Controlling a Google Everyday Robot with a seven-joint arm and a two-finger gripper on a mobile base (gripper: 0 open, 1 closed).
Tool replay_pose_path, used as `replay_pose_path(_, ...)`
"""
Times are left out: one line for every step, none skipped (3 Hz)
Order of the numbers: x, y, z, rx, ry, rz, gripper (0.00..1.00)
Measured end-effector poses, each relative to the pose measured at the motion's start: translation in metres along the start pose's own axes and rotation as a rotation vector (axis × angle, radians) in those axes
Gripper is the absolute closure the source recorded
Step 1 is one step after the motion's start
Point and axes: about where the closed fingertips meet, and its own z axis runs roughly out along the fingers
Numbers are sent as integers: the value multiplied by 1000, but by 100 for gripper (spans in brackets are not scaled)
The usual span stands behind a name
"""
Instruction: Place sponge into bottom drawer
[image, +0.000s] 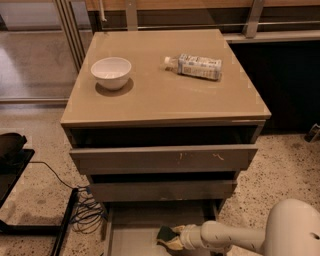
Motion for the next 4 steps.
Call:
replay_pose_path(0,0,0,0,0,0,35)
replay_pose_path(0,0,0,0,0,0,12)
replay_pose_path(0,0,0,0,0,0,0)
replay_pose_path(0,0,0,0,0,0,0)
